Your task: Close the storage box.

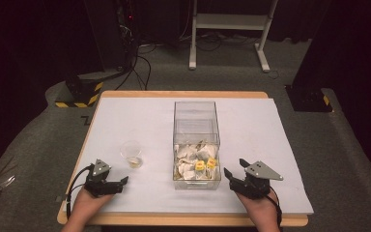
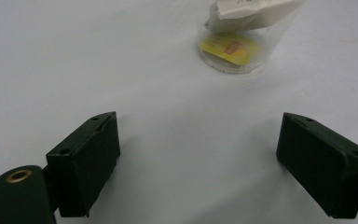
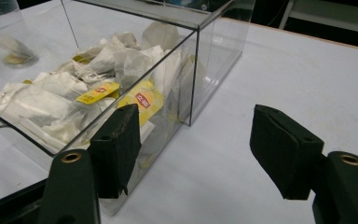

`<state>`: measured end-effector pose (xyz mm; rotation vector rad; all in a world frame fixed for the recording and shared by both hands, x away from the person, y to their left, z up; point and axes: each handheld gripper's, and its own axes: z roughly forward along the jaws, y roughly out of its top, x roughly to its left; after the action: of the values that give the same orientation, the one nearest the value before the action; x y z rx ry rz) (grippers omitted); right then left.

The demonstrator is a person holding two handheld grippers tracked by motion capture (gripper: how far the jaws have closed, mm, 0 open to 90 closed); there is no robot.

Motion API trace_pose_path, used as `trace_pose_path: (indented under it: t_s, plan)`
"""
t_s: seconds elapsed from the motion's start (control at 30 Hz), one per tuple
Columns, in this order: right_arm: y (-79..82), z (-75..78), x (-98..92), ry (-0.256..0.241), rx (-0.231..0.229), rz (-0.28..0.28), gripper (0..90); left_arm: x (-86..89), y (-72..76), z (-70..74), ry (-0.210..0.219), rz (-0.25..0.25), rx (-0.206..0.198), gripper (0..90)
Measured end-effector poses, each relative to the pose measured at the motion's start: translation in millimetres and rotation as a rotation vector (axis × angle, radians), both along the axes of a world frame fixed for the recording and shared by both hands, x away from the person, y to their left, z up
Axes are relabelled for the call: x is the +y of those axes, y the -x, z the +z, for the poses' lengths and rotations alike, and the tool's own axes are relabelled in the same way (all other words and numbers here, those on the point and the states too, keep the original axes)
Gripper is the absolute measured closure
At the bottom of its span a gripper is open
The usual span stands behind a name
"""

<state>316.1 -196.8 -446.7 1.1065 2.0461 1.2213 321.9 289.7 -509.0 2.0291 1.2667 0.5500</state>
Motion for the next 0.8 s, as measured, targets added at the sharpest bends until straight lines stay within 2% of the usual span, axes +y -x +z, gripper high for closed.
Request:
trace_pose_path:
  t_s: [0.17, 0.33, 0.8]
  plan:
    - [3.5, 6.8, 1.2, -0.010, -0.015, 0.001, 33.5, -0.1, -0.1, -0.1, 0.001, 0.000, -0.001, 13.1]
    - [7.7, 12.3, 6.2, -0.019, -0.030, 0.027, 33.8, -0.1, 1.0, -0.1, -0.002, 0.003, -0.002, 13.4]
    - [18.5, 14.8, 17.5, -0.057, -0.022, 0.101, 33.8, 0.2, 1.2, -0.2, -0.001, 0.004, -0.005, 13.9]
